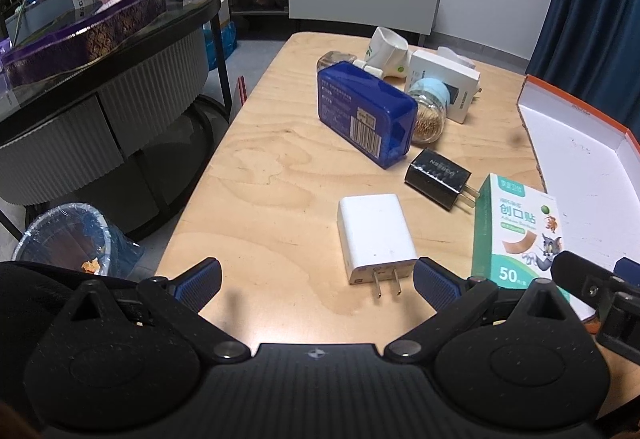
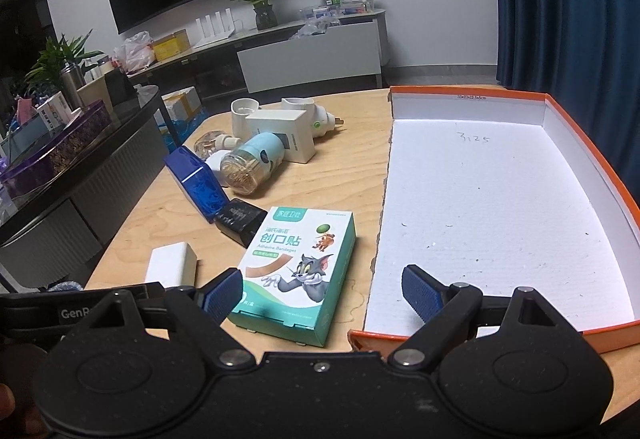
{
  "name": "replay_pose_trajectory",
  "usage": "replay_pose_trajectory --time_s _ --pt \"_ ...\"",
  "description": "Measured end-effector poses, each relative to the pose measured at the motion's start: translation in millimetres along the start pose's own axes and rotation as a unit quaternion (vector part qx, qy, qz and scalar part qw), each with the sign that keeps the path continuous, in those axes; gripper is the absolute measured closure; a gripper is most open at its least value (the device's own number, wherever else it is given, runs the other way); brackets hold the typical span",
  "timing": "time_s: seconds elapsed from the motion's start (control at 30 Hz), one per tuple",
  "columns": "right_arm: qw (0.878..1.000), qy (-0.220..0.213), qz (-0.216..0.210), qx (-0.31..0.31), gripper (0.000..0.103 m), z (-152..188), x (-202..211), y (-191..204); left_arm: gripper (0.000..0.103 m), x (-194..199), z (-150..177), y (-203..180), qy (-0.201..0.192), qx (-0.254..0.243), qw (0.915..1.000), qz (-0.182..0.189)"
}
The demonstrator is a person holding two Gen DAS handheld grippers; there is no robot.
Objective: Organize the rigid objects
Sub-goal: 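Move the right tool toward the green-white bandage box, then grasp the white charger with the left tool while the right grasps the bandage box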
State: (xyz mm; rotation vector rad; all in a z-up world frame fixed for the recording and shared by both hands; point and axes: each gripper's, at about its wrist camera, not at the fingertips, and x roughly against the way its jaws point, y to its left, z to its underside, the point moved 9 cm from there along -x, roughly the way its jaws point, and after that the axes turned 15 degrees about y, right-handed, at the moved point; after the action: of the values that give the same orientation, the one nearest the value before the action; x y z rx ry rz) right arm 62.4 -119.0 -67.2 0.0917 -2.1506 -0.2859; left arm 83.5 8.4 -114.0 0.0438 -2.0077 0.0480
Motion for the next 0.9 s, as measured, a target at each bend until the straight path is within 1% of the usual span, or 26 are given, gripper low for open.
replay_pose_trajectory --time_s 0.37,0.47,0.57,0.6,0.63,0.67,0.7,0.73,0.77,0.8,0.9 --pt "1.0 0.019 0.0 -0.017 0.001 -6 -16 -3 0.0 -21 -14 -12 0.006 -0.007 0.9999 0.012" --pt "1.0 0.025 0.004 -0.018 0.001 -7 -21 -2 0.01 -28 -16 -17 0.006 -0.017 0.9997 0.016" --pt "0.999 0.037 0.004 -0.023 0.001 -9 -30 0 0.016 -31 -19 -18 -0.013 -0.038 0.9992 -0.004" --pt "0.999 0.041 0.004 -0.023 0.001 -10 -33 2 0.023 -31 -20 -18 -0.018 -0.042 0.999 -0.001" --pt "0.999 0.047 0.005 -0.023 0.001 -11 -37 4 0.034 -29 -21 -19 -0.024 -0.045 0.9987 0.005" --pt "0.999 0.049 0.001 -0.024 0.002 -13 -40 6 0.039 -28 -22 -19 -0.029 -0.048 0.9984 0.006" --pt "0.998 0.05 -0.001 -0.024 0.001 -15 -42 9 0.049 -27 -23 -20 -0.032 -0.052 0.9981 0.007" --pt "0.998 0.051 -0.002 -0.023 0.001 -17 -44 12 0.057 -26 -23 -20 -0.033 -0.054 0.9979 0.01" --pt "0.998 0.052 -0.001 -0.018 0.001 -19 -47 15 0.06 -26 -24 -19 -0.035 -0.054 0.9978 0.014" --pt "0.998 0.054 0.0 -0.014 0.001 -21 -49 17 0.061 -26 -24 -17 -0.036 -0.051 0.998 0.013" --pt "0.997 0.077 0.012 -0.014 0.001 -24 -59 20 0.061 -27 -26 -15 -0.038 -0.048 0.998 0.017"
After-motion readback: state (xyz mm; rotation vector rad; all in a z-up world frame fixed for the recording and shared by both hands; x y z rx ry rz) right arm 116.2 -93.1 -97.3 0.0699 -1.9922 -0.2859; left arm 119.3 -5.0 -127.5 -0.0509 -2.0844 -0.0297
